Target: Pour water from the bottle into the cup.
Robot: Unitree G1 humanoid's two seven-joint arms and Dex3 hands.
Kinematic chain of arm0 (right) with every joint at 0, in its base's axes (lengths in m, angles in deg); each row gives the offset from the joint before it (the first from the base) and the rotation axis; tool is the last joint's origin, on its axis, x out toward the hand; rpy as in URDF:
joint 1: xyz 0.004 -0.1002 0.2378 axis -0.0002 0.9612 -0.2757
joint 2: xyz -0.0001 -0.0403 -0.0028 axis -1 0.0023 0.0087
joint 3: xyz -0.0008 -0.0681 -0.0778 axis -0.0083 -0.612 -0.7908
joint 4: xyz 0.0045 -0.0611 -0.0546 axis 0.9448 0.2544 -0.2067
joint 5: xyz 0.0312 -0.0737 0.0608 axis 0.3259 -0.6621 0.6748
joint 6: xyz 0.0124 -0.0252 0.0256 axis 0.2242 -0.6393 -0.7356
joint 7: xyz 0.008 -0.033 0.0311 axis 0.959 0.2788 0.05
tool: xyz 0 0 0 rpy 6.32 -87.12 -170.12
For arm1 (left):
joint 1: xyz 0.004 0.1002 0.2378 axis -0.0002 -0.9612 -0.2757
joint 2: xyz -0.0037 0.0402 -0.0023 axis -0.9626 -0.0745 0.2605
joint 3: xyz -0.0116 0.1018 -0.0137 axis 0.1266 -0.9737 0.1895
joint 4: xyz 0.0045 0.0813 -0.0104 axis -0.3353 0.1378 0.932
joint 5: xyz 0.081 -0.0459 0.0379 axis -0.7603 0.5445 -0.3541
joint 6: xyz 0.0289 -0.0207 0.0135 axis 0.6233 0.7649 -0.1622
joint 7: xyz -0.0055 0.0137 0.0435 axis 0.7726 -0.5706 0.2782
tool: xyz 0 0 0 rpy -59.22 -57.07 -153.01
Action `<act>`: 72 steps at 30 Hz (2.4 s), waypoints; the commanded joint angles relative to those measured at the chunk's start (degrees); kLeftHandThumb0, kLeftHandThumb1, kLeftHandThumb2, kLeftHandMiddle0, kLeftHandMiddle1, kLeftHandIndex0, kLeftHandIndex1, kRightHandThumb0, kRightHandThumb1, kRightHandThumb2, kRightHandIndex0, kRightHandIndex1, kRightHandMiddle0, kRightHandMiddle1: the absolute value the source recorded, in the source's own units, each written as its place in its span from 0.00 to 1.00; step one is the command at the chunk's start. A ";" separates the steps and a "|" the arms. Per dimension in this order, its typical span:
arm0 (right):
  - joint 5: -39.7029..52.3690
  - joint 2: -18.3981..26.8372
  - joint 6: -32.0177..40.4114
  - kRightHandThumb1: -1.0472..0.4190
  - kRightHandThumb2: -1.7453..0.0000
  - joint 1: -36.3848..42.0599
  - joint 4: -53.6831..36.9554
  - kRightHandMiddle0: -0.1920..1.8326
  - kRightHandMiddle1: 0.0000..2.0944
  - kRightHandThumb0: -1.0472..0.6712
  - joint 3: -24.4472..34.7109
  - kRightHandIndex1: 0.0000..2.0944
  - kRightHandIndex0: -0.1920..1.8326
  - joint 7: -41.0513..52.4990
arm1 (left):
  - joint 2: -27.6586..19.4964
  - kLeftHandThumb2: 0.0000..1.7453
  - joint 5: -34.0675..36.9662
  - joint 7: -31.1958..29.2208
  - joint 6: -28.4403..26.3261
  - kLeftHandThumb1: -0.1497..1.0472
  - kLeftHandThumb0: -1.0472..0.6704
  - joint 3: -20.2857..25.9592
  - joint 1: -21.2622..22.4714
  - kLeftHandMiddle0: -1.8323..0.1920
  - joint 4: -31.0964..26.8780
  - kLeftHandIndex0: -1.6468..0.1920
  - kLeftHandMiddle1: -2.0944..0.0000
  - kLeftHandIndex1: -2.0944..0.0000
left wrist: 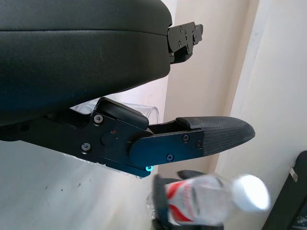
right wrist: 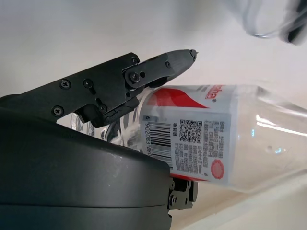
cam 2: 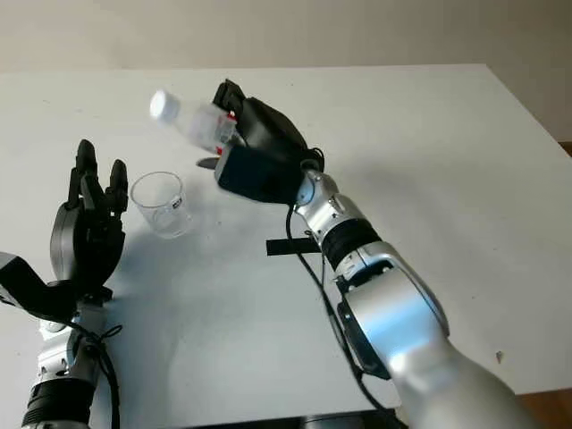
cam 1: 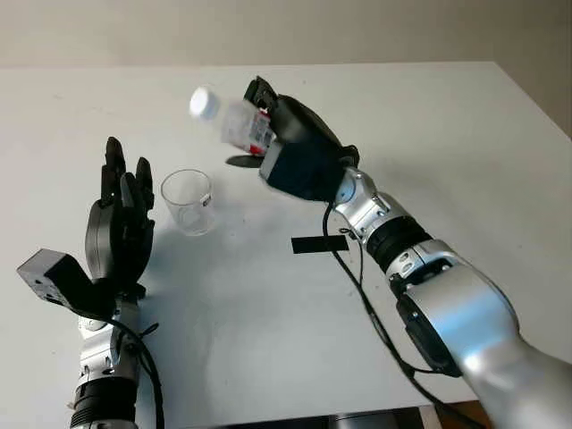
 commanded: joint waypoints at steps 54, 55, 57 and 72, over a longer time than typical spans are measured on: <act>-24.18 -1.84 12.12 0.08 0.97 -10.81 4.15 0.27 0.73 0.40 -23.93 1.00 0.52 -23.84 | 1.50 0.32 -0.02 0.50 -0.36 1.00 0.11 -0.74 -1.86 0.94 -0.68 1.00 1.00 1.00; -24.54 -1.75 12.34 0.08 0.97 -10.89 4.16 0.28 0.74 0.39 -24.31 1.00 0.52 -24.25 | 1.52 0.32 -0.02 0.47 -0.21 1.00 0.11 -0.74 -1.82 0.94 -0.58 1.00 1.00 1.00; -24.88 -1.57 12.36 0.08 0.97 -11.08 4.16 0.28 0.76 0.39 -24.75 1.00 0.53 -24.56 | 1.49 0.32 -0.07 0.40 -0.04 1.00 0.11 -0.75 -1.83 0.95 -0.41 1.00 1.00 1.00; -24.54 -0.82 9.32 0.08 0.97 -10.97 3.80 0.27 0.87 0.39 -24.54 1.00 0.59 -30.77 | 1.43 0.32 0.19 0.00 0.16 1.00 0.11 -0.55 -1.76 0.94 0.04 1.00 1.00 1.00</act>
